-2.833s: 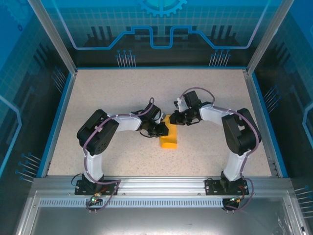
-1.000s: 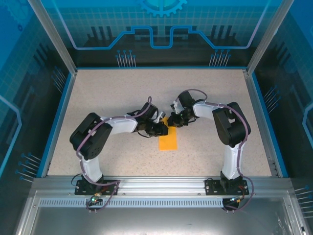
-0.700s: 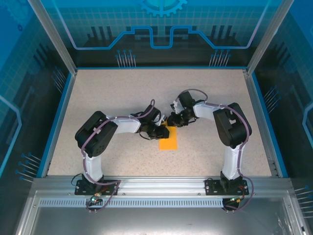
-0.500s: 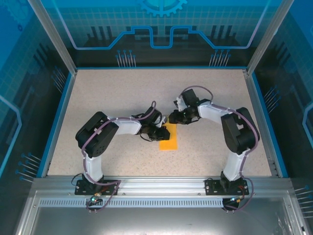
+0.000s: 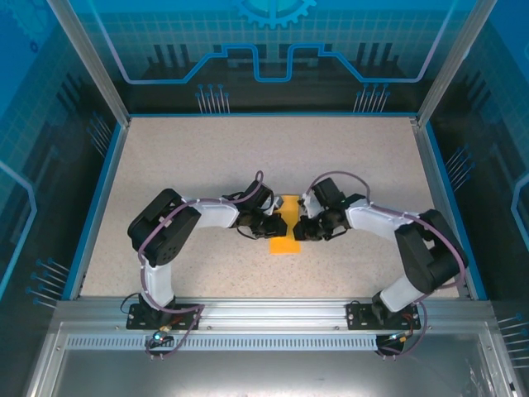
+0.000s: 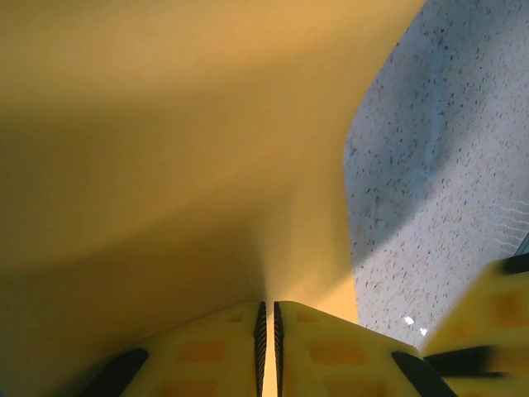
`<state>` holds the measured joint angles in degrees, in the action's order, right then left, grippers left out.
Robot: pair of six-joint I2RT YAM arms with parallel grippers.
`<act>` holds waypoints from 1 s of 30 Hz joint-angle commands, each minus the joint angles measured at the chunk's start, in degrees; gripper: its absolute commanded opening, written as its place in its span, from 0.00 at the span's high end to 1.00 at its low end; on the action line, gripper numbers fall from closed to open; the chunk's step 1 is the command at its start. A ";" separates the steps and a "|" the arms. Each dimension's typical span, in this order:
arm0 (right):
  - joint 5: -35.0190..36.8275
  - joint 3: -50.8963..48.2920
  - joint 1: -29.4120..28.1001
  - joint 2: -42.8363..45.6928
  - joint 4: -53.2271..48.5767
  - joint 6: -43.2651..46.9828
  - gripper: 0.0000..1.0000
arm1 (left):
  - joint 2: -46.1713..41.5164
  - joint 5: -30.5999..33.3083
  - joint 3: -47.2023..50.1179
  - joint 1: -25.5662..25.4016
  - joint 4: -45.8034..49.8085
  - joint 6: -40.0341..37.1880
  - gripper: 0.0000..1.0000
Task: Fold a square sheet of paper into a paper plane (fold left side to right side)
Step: Hold the square sheet of paper at the center of the table, then first fold the square sheet of paper in half at the center of the table.
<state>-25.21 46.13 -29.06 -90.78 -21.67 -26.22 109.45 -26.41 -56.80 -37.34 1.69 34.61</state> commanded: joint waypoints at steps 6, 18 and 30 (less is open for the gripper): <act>2.31 -2.94 -2.67 -5.04 1.91 -2.64 0.86 | 0.78 3.13 -0.01 -0.46 3.87 0.73 0.85; 8.78 -3.50 -2.76 -7.54 -2.15 -1.04 0.87 | 1.67 4.35 -7.48 1.77 7.97 -2.50 0.81; 11.50 -3.15 -2.76 -7.48 -4.89 0.16 0.87 | 4.99 6.88 -10.51 4.58 7.75 -5.14 0.82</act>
<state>-22.92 44.62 -31.27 -95.24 -20.78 -27.31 113.21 -21.85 -65.60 -34.00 7.94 31.35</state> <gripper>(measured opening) 0.131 0.177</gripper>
